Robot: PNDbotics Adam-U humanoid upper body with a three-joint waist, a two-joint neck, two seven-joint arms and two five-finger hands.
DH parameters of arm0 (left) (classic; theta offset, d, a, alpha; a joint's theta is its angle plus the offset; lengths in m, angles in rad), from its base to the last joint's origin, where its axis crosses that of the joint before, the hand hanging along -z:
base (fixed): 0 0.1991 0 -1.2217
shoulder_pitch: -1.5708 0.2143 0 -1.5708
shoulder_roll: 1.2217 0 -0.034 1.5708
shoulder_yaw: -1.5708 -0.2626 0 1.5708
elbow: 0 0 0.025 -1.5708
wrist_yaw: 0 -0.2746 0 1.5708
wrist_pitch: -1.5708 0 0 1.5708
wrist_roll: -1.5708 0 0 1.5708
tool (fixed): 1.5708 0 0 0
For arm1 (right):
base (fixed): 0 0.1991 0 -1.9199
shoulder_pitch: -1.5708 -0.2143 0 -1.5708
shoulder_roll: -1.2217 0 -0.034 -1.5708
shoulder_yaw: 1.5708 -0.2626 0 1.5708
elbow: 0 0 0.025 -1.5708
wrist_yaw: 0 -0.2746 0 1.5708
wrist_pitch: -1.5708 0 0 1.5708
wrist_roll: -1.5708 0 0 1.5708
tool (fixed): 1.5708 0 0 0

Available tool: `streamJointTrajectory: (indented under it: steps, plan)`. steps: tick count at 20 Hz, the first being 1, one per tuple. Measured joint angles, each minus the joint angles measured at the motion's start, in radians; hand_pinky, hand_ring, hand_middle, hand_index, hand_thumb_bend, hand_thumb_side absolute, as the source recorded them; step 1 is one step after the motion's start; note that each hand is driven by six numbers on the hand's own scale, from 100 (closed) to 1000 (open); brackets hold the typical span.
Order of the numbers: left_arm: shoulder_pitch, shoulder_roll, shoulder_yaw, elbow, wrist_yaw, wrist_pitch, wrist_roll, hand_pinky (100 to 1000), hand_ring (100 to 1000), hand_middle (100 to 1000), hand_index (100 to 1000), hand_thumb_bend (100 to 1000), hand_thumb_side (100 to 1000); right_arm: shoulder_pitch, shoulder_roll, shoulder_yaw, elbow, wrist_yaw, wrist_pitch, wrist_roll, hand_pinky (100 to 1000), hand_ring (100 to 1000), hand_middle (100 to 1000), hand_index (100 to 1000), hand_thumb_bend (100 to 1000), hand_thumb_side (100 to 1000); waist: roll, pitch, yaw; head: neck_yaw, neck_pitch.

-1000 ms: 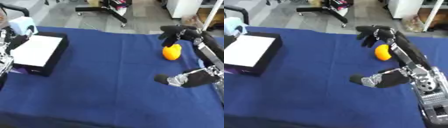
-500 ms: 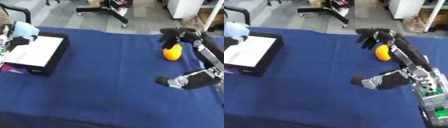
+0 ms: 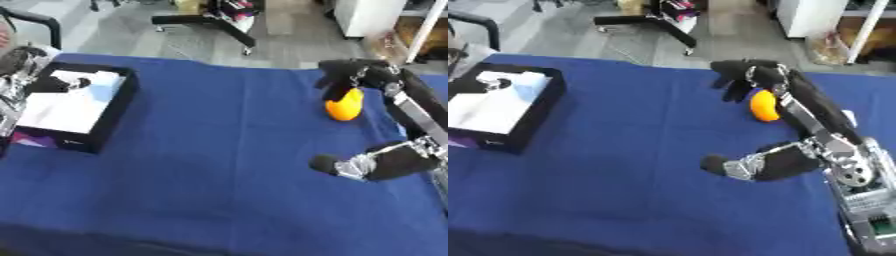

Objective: Pick up the objects with one hand, pass them to the other hand, and then place them into the box on the other side of the table.

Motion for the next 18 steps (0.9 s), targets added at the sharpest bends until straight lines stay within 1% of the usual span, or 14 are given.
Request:
streamJointTrajectory:
  steps: [2, 5, 8, 9, 14, 18]
  plan:
    - [0.014, 0.0, -0.001, -0.044, 0.036, -0.012, 0.004, 848, 943, 877, 884, 686, 602, 0.0, 0.0, 0.0, 0.0, 0.0, 0.0, 0.0, 532, 591, 658, 896, 637, 450, 0.0, 0.0, 0.0, 0.001, 0.0]
    - [0.042, 0.0, -0.003, -0.145, 0.117, -0.032, 0.003, 844, 946, 870, 873, 629, 602, 0.0, -0.003, -0.003, 0.002, 0.004, 0.001, -0.002, 534, 596, 662, 898, 636, 447, 0.0, 0.0, 0.0, -0.005, 0.0]
    - [0.079, -0.003, -0.019, -0.285, 0.249, -0.064, -0.008, 846, 951, 867, 867, 575, 605, -0.001, -0.011, -0.016, 0.018, 0.015, 0.009, -0.013, 534, 600, 664, 900, 639, 442, -0.001, 0.0, 0.001, -0.029, 0.0]
    - [0.091, -0.007, -0.025, -0.336, 0.301, -0.076, -0.014, 849, 953, 862, 864, 542, 613, -0.003, -0.016, -0.022, 0.026, 0.021, 0.013, -0.019, 531, 599, 663, 899, 643, 434, -0.001, 0.0, 0.001, -0.04, 0.0]
    - [0.147, -0.044, -0.06, -0.575, 0.535, -0.139, -0.045, 833, 944, 849, 847, 488, 620, -0.019, -0.044, -0.065, 0.106, 0.05, 0.047, -0.072, 527, 601, 665, 902, 642, 409, -0.008, 0.003, 0.002, -0.138, 0.001]
    - [0.184, -0.092, -0.09, -0.715, 0.696, -0.19, -0.06, 820, 930, 835, 835, 472, 627, -0.039, -0.072, -0.106, 0.198, 0.081, 0.082, -0.129, 518, 596, 659, 898, 646, 374, -0.013, 0.008, 0.002, -0.227, 0.005]
